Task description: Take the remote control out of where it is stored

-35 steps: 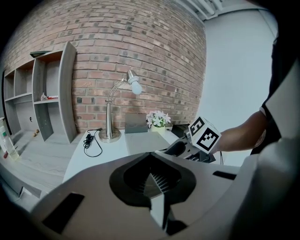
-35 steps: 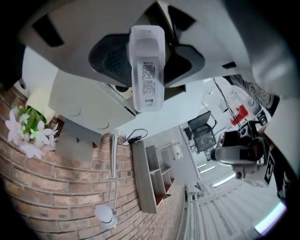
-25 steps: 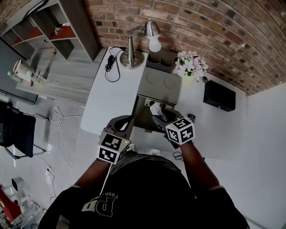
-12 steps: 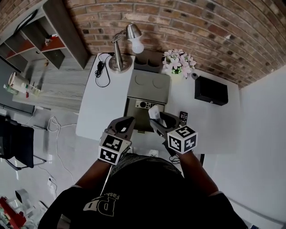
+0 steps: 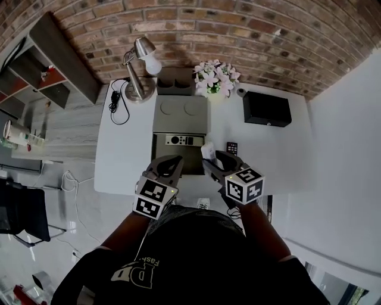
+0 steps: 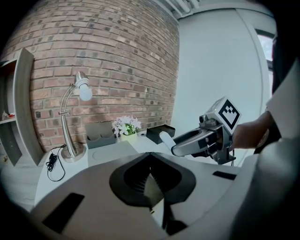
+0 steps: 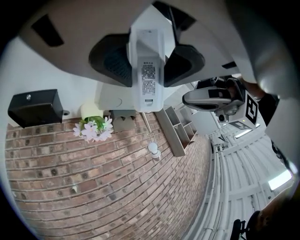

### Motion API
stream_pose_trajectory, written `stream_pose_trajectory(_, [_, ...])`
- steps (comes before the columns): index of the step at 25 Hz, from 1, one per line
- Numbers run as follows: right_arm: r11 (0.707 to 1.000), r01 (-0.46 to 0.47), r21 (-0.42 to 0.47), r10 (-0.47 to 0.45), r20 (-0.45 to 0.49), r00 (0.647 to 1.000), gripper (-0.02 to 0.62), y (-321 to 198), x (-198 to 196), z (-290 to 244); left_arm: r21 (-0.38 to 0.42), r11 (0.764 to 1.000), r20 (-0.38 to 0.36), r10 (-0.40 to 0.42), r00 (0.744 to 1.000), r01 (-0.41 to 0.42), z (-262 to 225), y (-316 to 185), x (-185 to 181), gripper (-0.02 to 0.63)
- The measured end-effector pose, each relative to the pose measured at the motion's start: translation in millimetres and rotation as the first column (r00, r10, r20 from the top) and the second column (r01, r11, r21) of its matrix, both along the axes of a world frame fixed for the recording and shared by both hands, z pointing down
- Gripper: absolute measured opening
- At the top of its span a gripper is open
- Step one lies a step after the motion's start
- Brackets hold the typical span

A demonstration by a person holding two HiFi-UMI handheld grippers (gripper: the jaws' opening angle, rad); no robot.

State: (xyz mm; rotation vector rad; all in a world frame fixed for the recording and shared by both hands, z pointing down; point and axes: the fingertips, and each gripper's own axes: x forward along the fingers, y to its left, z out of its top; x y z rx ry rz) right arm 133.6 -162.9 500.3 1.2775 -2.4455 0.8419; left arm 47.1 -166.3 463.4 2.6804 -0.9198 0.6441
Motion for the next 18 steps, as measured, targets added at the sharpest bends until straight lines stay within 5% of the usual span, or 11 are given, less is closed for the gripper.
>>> stream_pose_trajectory(12, [0.978, -0.201, -0.051, 0.2, -0.032, 0.979, 0.221, 13.4, 83.8, 22.5, -0.013, 0.992, -0.005, 0.129, 0.992, -0.129, 8.4, 14.7, 53.8, 0.008])
stream_pose_trajectory(18, [0.938, -0.325, -0.117, 0.317, -0.085, 0.945, 0.221, 19.1, 130.5, 53.6, -0.024, 0.99, 0.004, 0.139, 0.99, -0.139, 17.1, 14.5, 61.9, 0.006])
